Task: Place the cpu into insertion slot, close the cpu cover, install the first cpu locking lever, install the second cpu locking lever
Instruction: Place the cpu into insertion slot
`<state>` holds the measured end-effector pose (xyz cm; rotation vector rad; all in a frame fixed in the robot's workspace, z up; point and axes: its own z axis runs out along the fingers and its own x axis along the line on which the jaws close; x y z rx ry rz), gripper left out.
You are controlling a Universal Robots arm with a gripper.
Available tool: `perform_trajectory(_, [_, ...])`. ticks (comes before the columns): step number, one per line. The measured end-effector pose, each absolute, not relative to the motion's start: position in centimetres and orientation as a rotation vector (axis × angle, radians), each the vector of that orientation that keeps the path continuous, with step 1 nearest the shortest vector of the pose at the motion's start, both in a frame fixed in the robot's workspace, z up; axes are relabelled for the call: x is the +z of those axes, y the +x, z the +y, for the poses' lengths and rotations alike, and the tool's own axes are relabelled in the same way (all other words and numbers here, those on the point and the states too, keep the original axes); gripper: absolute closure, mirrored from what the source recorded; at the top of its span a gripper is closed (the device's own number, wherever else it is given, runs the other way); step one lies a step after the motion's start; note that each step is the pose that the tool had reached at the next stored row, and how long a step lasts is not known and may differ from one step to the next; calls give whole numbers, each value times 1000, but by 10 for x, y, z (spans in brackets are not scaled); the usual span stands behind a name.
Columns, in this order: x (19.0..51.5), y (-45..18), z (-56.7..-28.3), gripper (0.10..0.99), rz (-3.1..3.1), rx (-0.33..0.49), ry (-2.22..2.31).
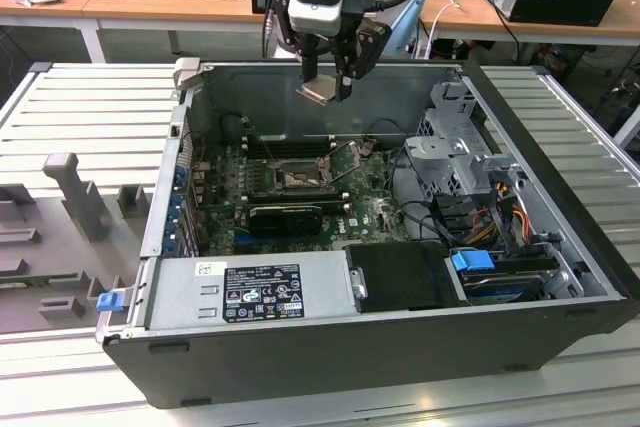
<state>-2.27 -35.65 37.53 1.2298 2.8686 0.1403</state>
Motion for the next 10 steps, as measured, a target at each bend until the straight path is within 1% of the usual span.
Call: perform_trajectory(10, [374, -23, -357, 545, 2867, 140, 1233])
